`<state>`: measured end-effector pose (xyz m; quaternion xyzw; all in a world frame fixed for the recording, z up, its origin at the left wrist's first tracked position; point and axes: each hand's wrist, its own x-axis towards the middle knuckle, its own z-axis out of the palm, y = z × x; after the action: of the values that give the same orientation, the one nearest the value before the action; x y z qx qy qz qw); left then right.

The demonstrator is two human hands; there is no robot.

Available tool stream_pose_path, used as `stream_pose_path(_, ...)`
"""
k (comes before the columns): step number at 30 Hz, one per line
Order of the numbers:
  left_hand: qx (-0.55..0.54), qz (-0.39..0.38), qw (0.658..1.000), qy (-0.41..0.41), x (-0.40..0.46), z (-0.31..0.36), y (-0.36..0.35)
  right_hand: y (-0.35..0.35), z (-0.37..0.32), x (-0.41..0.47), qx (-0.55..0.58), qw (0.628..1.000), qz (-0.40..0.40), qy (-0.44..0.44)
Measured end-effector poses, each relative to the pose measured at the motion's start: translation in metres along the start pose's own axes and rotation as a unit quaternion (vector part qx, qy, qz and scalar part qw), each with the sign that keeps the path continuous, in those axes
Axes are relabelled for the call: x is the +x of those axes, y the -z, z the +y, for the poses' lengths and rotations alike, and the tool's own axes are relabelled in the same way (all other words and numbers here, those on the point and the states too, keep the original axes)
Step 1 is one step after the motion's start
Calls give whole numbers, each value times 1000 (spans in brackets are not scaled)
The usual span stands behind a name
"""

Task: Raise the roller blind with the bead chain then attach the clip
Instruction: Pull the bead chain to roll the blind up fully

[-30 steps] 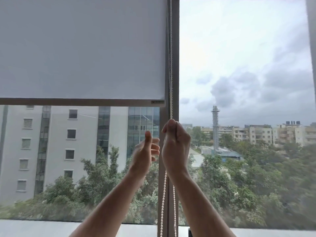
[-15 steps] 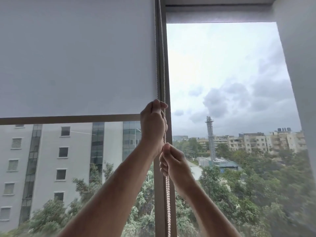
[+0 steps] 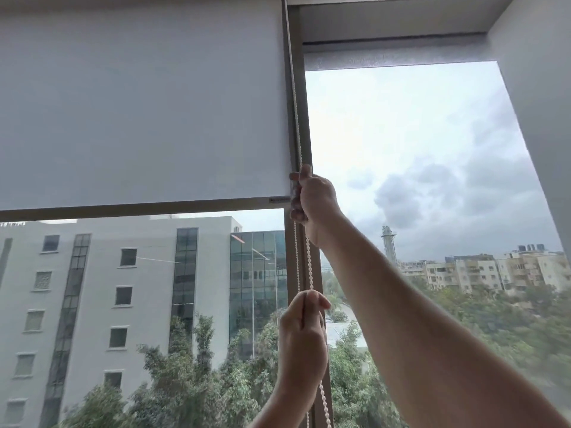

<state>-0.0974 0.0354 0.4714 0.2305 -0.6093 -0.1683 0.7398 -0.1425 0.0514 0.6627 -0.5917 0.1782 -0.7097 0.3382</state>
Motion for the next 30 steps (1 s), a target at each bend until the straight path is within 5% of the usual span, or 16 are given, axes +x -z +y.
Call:
stream_pose_path(8, 2, -76, 997, 7, 32, 8, 33, -16, -10, -13, -80, 972, 80, 206)
stream_pose_path(12, 31, -21, 999, 20, 60, 25, 46, -6, -3, -27, -96, 959, 73, 258)
stream_pose_path(21, -13, -23, 1000, -9, 132, 126, 26, 8, 58, -68, -156, 935, 80, 308)
stream_pose_path(25, -116, -61, 990, 48, 151, 167, 1, 11, 78, -78, -181, 931, 80, 308)
stream_pose_path(30, -118, -5, 993, 28, 144, 167, -16, 20, 80, -82, -164, 946, 17, 281)
